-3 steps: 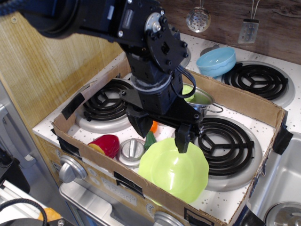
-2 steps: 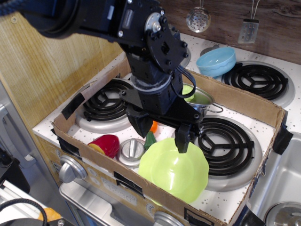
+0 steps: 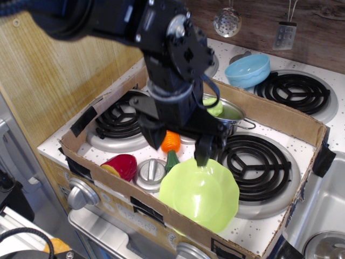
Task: Take broccoli out of pan
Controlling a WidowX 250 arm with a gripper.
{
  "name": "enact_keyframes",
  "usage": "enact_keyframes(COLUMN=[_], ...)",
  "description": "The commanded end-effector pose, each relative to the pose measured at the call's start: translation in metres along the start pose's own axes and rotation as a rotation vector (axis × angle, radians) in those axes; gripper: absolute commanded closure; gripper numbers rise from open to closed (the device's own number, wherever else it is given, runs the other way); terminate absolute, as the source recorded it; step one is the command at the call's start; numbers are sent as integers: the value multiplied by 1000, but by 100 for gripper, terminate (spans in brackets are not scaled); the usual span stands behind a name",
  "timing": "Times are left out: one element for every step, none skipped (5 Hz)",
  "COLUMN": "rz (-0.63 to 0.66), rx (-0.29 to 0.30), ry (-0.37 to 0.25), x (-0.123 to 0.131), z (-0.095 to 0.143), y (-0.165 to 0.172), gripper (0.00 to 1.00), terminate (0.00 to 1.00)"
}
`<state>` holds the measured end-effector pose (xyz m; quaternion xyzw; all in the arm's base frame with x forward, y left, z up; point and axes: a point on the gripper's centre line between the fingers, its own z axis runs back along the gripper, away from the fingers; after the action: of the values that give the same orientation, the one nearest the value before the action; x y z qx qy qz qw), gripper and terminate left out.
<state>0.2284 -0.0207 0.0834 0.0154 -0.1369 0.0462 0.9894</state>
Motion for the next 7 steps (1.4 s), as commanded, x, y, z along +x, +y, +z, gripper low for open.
enact_keyframes(rz=[-43,-122,-171,-220,-209,-164,-93], rx=[15,-38,-98,-122,-110,-104,-68], ry=[-48,-60,-85,-96,-122,-106,-121], x=[51,72,88,107,116,122,124], z=[24,22,7,-3,-13,-24,-38], y=[17,25,29,28,25,21,13], gripper=[0,0,0,0,0,0,0], terminate=[0,0,0,0,0,0,0])
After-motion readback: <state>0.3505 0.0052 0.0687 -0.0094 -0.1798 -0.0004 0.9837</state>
